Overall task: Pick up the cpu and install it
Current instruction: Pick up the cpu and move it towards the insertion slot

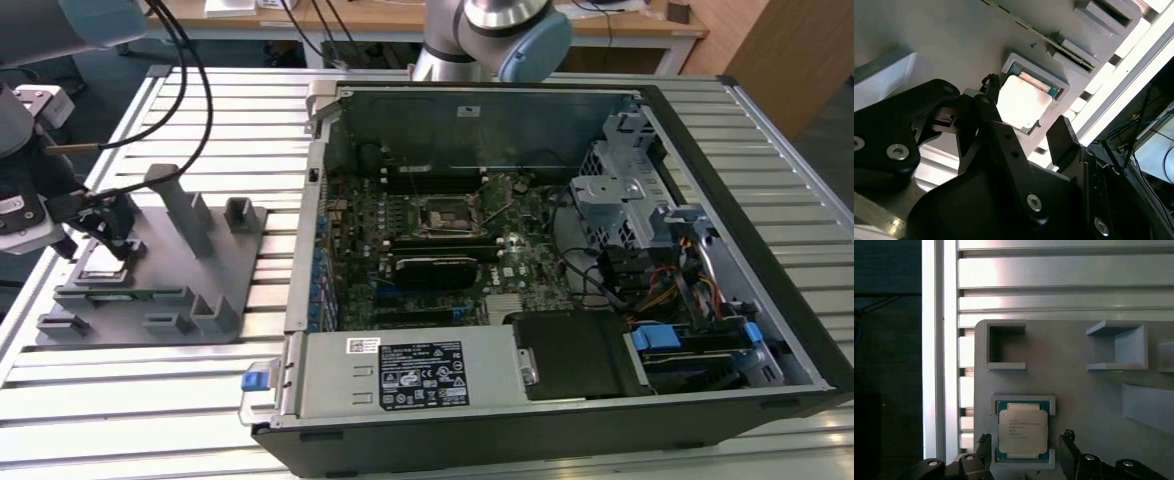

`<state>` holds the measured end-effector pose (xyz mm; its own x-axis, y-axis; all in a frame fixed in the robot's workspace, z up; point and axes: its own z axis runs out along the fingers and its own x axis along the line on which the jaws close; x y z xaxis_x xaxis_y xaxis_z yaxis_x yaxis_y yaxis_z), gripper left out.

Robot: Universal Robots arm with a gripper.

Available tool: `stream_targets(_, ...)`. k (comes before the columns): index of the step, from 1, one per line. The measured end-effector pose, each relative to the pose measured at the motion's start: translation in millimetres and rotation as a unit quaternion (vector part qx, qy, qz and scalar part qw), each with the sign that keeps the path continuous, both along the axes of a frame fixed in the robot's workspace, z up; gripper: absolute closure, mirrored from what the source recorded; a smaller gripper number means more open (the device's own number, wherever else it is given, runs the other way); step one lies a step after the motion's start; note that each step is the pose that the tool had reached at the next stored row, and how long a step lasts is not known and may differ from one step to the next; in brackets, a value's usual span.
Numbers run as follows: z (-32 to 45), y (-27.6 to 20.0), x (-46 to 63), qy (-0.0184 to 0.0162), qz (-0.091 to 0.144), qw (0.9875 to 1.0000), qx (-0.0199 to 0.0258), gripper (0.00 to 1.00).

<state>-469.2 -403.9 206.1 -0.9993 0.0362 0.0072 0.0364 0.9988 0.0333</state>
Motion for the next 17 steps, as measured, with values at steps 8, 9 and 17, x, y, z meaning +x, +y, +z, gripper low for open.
stream_targets(8, -9.4, 2.5, 0.2, 0.0000, -0.002, 1.0000, 0.0000, 0.35)
stream_targets(9, -10.4, 2.5, 0.1, 0.0000, -0.002, 1.0000, 0.0000, 0.35)
stream_targets(17, -16.6, 2.7, -0.1, 0.0000, -0.002, 1.0000, 0.0000, 0.35)
